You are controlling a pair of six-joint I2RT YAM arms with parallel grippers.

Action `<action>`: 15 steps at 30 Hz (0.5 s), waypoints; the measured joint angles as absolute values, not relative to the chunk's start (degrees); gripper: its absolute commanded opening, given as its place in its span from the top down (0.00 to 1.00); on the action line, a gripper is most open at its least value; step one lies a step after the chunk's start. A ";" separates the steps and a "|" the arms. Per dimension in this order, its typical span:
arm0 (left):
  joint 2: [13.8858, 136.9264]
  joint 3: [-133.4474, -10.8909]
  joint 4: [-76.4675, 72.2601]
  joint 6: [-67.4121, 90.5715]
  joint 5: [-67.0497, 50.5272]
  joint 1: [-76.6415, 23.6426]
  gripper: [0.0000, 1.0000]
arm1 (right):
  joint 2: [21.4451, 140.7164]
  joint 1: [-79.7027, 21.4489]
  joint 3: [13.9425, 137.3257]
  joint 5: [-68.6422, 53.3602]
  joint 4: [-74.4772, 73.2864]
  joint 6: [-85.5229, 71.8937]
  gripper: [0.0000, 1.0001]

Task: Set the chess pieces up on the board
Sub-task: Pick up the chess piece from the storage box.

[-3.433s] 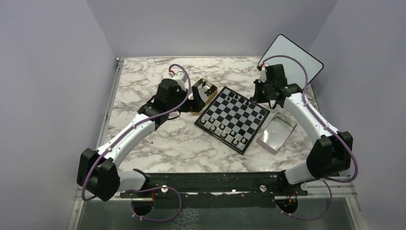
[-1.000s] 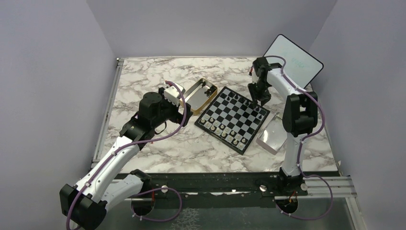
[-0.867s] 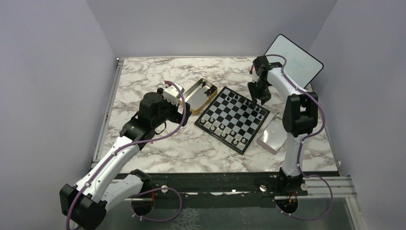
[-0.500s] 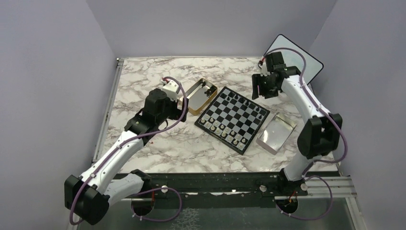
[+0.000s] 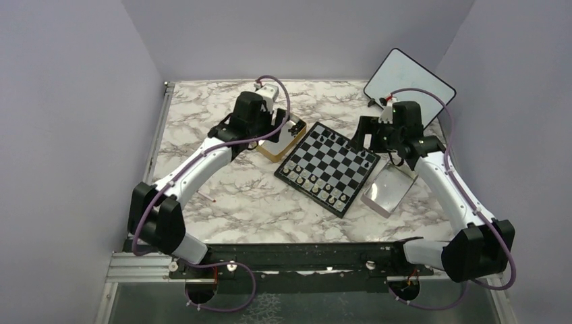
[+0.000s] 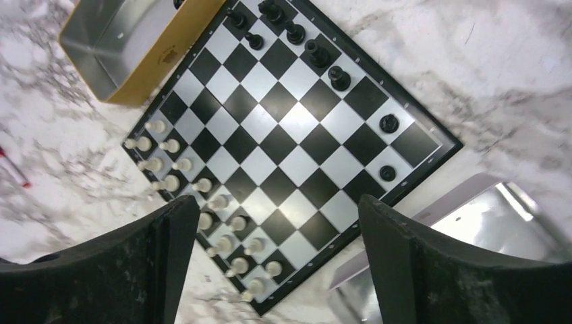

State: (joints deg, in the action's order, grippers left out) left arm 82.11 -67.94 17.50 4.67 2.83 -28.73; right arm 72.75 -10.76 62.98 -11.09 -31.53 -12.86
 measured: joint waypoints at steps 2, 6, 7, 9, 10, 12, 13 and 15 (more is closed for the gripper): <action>87.24 -72.31 16.67 4.10 2.24 -28.73 0.27 | 70.72 -10.76 61.21 -11.86 -29.80 -13.69 0.00; 96.05 -79.05 14.94 3.11 0.82 -28.71 0.34 | 66.17 -10.76 58.13 -13.39 -26.15 -15.09 0.00; 98.10 -80.51 14.72 2.83 0.60 -28.73 0.35 | 65.32 -10.76 57.65 -13.54 -25.52 -15.31 0.00; 102.26 -83.29 14.48 2.24 0.32 -28.73 0.39 | 63.44 -10.76 56.60 -13.96 -24.01 -16.08 0.00; 104.57 -84.93 14.48 1.87 0.30 -28.73 0.41 | 62.04 -10.76 55.57 -14.33 -22.63 -16.73 0.00; 108.09 -87.44 14.20 0.89 0.30 -28.71 0.45 | 60.99 -10.76 54.52 -14.46 -21.41 -17.37 0.00; 109.73 -88.49 14.06 0.40 0.30 -28.71 0.48 | 60.36 -10.76 53.78 -14.37 -20.78 -18.04 0.00; 112.29 -90.30 13.85 -0.34 0.27 -28.71 0.54 | 59.27 -10.76 52.42 -13.65 -20.49 -19.68 0.00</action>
State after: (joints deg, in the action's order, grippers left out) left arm 112.29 -90.30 13.85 -0.34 0.27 -28.71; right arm 59.27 -10.76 52.42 -13.65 -20.49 -19.68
